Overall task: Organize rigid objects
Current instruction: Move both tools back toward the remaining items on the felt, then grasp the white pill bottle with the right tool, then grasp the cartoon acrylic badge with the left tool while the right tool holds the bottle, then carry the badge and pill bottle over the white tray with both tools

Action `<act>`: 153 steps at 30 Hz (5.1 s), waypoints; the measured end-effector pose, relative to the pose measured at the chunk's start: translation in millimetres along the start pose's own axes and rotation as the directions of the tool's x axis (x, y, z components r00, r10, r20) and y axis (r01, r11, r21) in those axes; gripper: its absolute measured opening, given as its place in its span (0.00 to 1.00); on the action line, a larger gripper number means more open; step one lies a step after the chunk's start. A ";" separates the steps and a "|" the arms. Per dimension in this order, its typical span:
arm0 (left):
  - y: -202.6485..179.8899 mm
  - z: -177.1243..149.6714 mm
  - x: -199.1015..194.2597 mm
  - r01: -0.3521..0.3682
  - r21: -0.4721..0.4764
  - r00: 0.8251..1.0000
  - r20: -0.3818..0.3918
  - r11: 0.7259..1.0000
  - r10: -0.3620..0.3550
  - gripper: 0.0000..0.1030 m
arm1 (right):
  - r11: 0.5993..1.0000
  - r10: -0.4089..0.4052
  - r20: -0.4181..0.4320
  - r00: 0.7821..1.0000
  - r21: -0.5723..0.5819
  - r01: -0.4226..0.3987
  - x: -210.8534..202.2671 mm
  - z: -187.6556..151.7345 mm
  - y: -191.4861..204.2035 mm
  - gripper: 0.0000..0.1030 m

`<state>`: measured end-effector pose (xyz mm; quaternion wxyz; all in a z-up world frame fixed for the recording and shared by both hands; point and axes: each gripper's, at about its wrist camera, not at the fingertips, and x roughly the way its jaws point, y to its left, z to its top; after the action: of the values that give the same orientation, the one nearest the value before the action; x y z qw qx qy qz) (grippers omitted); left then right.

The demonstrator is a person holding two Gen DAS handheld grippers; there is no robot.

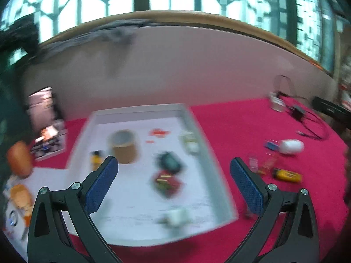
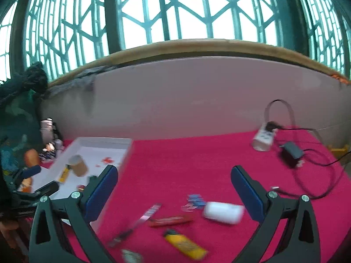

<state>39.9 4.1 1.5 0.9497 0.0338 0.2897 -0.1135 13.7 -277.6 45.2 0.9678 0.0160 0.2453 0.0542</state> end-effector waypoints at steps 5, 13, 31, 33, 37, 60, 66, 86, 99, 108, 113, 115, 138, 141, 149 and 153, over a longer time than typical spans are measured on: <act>-57.4 -11.3 -0.3 0.220 0.118 0.976 -0.033 0.968 -0.217 1.00 | 1.000 0.000 -0.101 0.995 0.029 0.003 13.4 -16.7 -52.7 1.00; -125.4 -44.4 12.4 0.458 0.252 0.885 -0.219 0.853 -0.411 1.00 | 0.986 0.069 -0.206 0.976 -0.135 -0.098 51.2 -52.8 -65.2 1.00; -126.1 -54.7 32.1 0.524 0.212 0.832 -0.334 0.825 -0.443 0.94 | 0.932 0.146 -0.411 0.900 -0.248 -0.264 99.6 -80.1 -41.8 0.39; -131.3 -57.6 38.5 0.525 0.215 0.829 -0.348 0.824 -0.437 0.91 | 0.952 0.141 -0.411 0.901 -0.195 -0.237 88.3 -86.2 -44.4 0.38; -141.6 -60.3 45.0 0.518 0.240 0.834 -0.355 0.821 -0.422 0.91 | 0.973 0.161 -0.388 0.907 -0.093 -0.212 71.8 -95.5 -52.1 0.38; -137.2 -67.8 62.9 0.459 0.298 0.864 -0.371 0.837 -0.342 0.63 | 0.983 0.171 -0.358 0.918 0.005 -0.182 64.5 -102.2 -58.4 0.38; -134.1 -66.7 56.6 0.467 0.273 0.859 -0.367 0.841 -0.358 0.44 | 0.990 0.137 -0.333 0.933 0.005 -0.144 59.4 -100.7 -59.7 0.36; -107.8 -16.2 -17.3 0.416 0.217 0.910 -0.097 0.883 -0.404 0.44 | 0.978 0.207 -0.072 0.976 0.031 -0.206 -22.8 -35.6 -23.6 0.35; -31.4 0.2 -31.5 0.197 0.035 0.980 0.019 0.980 -0.198 0.44 | 0.955 0.296 -0.054 0.954 -0.020 -0.297 -18.6 -10.9 35.4 0.35; 17.7 -1.2 -30.3 0.084 -0.070 0.996 0.033 0.994 -0.082 0.44 | 0.937 0.338 -0.075 0.938 -0.067 -0.343 -9.6 1.8 71.3 0.35; 40.3 -2.4 -32.9 0.049 -0.113 0.998 0.047 0.992 -0.044 0.44 | 0.928 0.358 -0.095 0.929 -0.072 -0.365 -1.2 8.8 87.0 0.35; 50.1 -3.2 -34.2 0.029 -0.131 0.998 0.053 0.991 -0.022 0.44 | 0.925 0.363 -0.104 0.926 -0.083 -0.371 2.1 11.1 94.5 0.35; 123.0 4.9 -21.5 -0.164 -0.194 0.983 0.043 0.967 0.176 0.44 | 0.919 0.360 -0.164 0.918 -0.104 -0.379 45.8 30.2 159.8 0.35; 126.0 4.7 -20.2 -0.170 -0.198 0.983 0.040 0.965 0.181 0.44 | 0.921 0.357 -0.172 0.918 -0.102 -0.377 49.1 29.7 164.2 0.35; 130.6 3.6 -12.7 -0.197 -0.214 0.978 0.024 0.957 0.206 0.44 | 0.929 0.340 -0.178 0.924 -0.088 -0.359 56.4 31.0 166.4 0.35; 130.0 5.4 -6.5 -0.204 -0.208 0.977 0.017 0.957 0.212 0.44 | 0.932 0.331 -0.191 0.924 -0.085 -0.351 63.1 28.4 169.7 0.35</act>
<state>68.1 131.0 9.4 0.9604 -0.0360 0.2759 0.0169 65.8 -102.0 50.0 0.9178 -0.0035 0.3182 0.2374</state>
